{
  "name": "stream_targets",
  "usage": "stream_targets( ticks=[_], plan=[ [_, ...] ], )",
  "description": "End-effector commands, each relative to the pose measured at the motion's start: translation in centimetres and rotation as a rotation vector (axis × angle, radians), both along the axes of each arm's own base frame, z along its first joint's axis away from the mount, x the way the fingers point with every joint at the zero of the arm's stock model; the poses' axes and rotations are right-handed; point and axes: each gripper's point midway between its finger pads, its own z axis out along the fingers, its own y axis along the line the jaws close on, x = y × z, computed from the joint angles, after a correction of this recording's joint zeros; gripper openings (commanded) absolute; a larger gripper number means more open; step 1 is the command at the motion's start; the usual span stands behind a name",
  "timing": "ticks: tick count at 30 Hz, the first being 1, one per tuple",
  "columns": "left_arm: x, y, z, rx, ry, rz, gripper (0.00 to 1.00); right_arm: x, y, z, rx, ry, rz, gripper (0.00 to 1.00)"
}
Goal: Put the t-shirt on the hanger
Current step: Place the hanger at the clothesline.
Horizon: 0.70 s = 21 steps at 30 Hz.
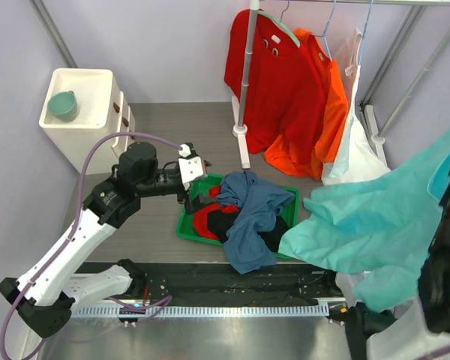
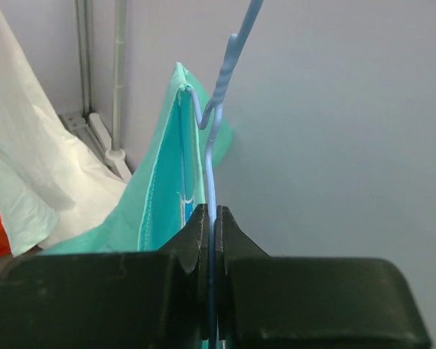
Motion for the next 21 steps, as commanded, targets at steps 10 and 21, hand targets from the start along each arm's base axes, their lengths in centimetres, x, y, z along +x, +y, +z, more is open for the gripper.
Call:
stream_targets(
  ticks=[10,21],
  plan=[
    [-1.5,-0.8,1.2,-0.068,0.097,-0.052,1.00,19.7,-2.3,8.1,-0.229,-0.047,0.159,0.01],
    [-2.1,-0.6,0.9,-0.091,0.110,-0.051,1.00,32.4,-5.6,10.1,-0.250,-0.164,0.425,0.01]
  ],
)
